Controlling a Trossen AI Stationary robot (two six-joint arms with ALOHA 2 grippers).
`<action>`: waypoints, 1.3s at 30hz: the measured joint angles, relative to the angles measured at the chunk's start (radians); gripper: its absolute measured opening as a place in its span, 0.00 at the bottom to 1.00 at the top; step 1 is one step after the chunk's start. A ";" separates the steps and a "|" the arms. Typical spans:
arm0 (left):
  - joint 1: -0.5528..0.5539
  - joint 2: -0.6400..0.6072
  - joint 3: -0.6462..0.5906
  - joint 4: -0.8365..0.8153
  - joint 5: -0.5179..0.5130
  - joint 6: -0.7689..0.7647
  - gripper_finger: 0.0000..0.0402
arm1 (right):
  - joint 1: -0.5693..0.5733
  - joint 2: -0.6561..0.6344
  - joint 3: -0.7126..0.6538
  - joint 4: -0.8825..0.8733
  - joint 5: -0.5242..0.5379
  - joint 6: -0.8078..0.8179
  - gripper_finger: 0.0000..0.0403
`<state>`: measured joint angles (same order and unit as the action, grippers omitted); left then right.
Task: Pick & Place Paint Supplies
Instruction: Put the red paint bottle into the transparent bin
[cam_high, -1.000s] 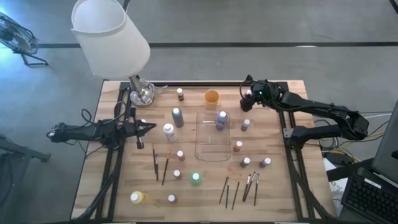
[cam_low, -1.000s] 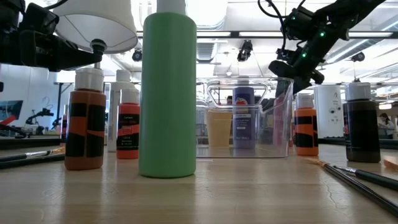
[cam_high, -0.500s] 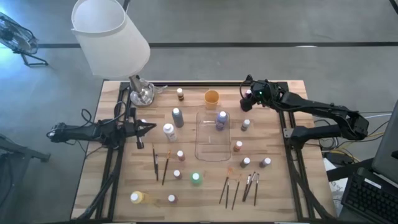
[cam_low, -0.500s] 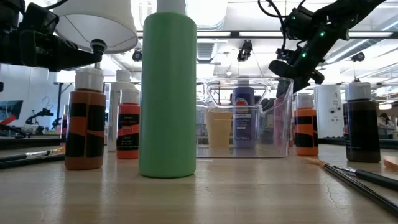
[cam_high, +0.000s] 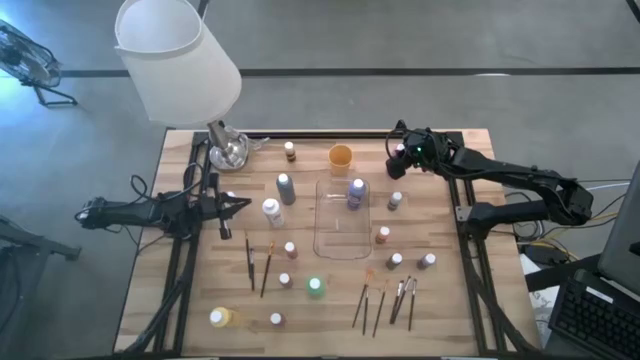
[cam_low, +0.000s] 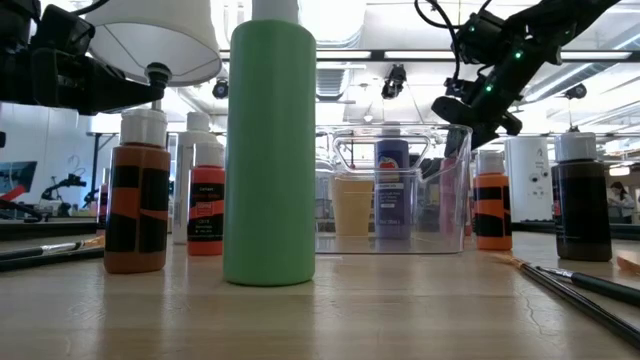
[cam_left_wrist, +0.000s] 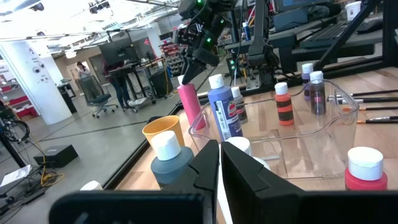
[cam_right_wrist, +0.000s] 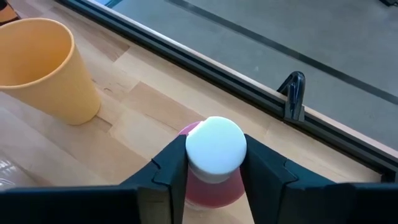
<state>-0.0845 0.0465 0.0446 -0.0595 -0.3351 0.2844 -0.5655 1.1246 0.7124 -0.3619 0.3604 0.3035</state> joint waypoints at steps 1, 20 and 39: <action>0.000 0.000 0.000 0.000 0.000 0.000 0.06 | 0.000 -0.002 0.000 -0.001 -0.001 0.000 0.29; 0.000 0.000 0.000 0.000 0.000 0.000 0.06 | 0.077 -0.030 0.327 -0.282 -0.003 -0.031 0.32; 0.000 0.000 0.000 0.000 0.000 0.000 0.06 | 0.351 -0.004 0.595 -0.271 -0.058 -0.120 0.28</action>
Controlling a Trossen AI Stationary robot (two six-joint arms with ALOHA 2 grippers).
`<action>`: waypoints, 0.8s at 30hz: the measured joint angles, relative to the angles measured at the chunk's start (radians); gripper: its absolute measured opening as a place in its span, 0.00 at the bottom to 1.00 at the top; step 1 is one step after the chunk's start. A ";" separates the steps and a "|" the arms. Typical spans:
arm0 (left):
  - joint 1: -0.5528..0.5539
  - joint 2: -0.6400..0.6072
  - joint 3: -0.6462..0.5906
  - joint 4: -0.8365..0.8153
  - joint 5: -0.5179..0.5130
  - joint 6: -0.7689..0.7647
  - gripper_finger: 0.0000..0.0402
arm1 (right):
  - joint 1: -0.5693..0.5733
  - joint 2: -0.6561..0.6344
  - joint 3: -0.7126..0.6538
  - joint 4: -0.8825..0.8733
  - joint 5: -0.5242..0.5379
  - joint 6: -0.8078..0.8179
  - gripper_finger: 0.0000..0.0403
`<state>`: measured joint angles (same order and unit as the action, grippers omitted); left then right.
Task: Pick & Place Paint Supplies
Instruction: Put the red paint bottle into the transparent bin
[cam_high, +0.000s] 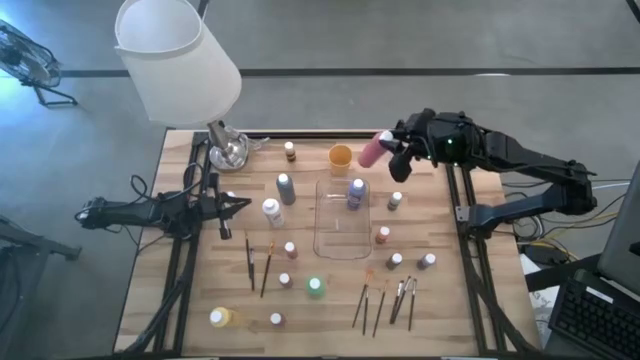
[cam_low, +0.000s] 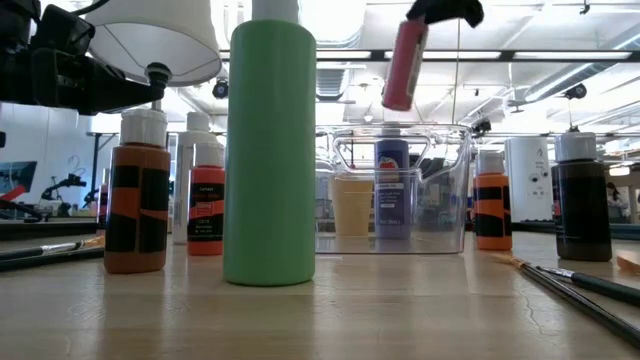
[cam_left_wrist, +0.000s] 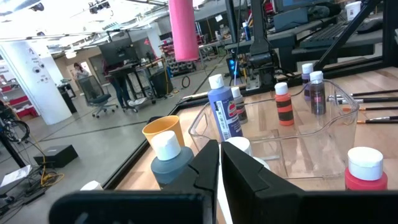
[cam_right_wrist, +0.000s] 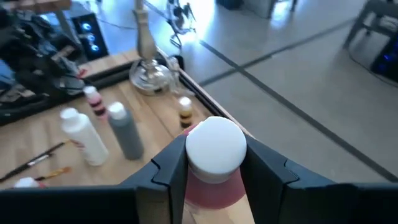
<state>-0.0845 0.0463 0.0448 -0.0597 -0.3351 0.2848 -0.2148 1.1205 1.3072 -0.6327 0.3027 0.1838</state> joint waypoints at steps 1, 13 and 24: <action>0.000 0.000 0.000 0.000 0.000 0.000 0.06 | 0.009 0.010 0.004 0.007 -0.011 -0.009 0.28; 0.000 0.000 0.000 0.000 0.000 0.000 0.06 | 0.091 0.189 0.062 0.045 -0.072 -0.063 0.29; 0.000 0.000 0.000 0.000 0.000 0.000 0.06 | 0.116 0.312 0.065 0.089 -0.075 -0.074 0.32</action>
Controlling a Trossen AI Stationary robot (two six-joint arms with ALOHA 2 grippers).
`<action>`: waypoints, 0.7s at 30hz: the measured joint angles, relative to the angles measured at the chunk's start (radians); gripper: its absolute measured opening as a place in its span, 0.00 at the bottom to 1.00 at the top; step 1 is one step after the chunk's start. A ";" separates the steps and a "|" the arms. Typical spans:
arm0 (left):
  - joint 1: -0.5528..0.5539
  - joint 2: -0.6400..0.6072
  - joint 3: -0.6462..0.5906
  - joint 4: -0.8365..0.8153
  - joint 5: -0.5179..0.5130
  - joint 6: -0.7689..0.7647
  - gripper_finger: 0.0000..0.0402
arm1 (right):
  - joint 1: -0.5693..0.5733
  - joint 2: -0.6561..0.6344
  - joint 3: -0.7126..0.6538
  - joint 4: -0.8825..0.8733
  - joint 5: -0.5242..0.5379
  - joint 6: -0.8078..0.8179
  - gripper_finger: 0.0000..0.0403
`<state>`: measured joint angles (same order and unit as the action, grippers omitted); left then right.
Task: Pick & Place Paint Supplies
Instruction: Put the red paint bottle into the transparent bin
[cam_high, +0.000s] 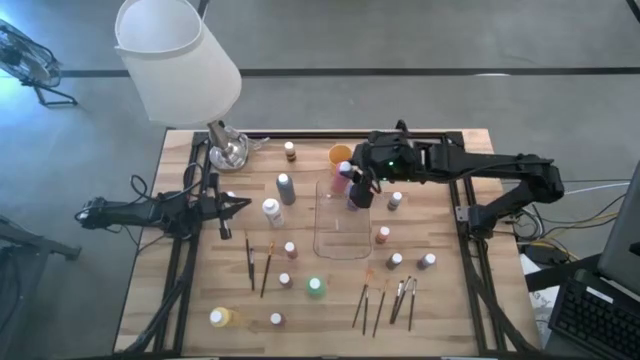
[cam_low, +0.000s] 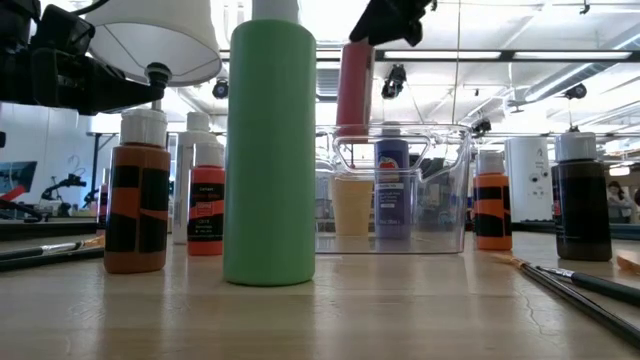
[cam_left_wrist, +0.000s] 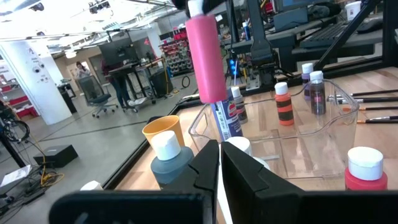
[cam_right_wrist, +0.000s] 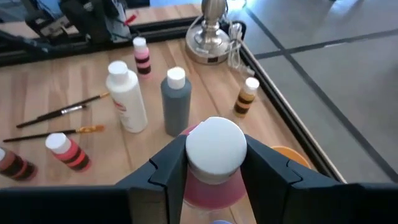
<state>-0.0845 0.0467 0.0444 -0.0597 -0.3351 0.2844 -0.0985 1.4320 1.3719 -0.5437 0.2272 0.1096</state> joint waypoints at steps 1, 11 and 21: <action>0.000 0.000 0.000 0.000 0.000 0.000 0.06 | 0.001 0.010 0.000 0.001 0.000 -0.001 0.31; 0.000 0.000 0.000 0.000 0.000 0.000 0.06 | 0.002 0.096 -0.009 0.015 0.013 -0.003 0.33; 0.000 0.000 0.000 0.000 0.000 0.000 0.06 | 0.001 0.096 -0.142 0.162 0.027 -0.002 0.28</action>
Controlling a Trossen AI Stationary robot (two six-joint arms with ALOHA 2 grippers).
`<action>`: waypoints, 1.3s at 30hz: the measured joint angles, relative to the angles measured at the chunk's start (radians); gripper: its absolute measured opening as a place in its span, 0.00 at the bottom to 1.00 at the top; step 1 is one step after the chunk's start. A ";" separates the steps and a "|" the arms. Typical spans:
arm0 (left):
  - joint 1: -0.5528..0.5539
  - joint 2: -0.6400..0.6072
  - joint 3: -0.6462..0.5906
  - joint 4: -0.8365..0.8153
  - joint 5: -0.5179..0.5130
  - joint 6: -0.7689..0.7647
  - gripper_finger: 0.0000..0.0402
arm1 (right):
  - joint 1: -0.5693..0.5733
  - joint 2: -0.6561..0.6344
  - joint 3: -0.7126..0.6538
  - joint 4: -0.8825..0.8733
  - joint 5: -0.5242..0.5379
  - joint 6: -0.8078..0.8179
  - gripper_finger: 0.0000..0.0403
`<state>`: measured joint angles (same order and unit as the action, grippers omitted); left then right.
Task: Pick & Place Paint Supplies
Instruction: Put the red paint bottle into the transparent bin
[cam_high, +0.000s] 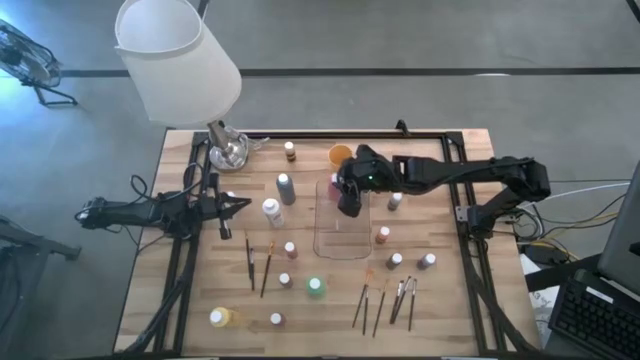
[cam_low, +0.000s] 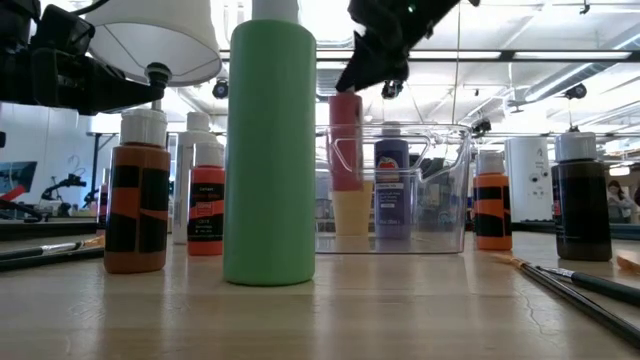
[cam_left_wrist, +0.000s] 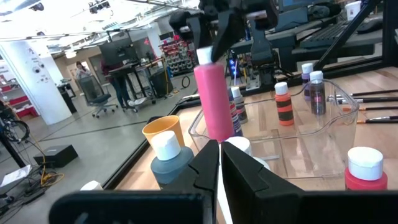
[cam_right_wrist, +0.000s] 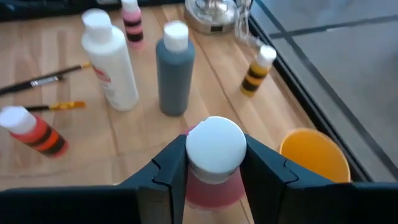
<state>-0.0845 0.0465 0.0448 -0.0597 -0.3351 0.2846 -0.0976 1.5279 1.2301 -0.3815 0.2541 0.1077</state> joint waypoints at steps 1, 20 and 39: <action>0.000 0.000 0.000 0.000 0.000 0.000 0.06 | -0.001 -0.003 -0.013 0.005 0.001 0.008 0.28; 0.000 0.000 0.000 0.000 0.000 0.000 0.06 | -0.005 -0.008 -0.205 0.161 0.064 0.072 0.33; 0.000 0.000 0.000 0.000 0.000 0.000 0.06 | -0.008 -0.009 -0.221 0.153 0.063 0.092 0.45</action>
<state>-0.0845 0.0467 0.0448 -0.0596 -0.3351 0.2844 -0.1059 1.5185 1.0096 -0.2287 0.3168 0.1993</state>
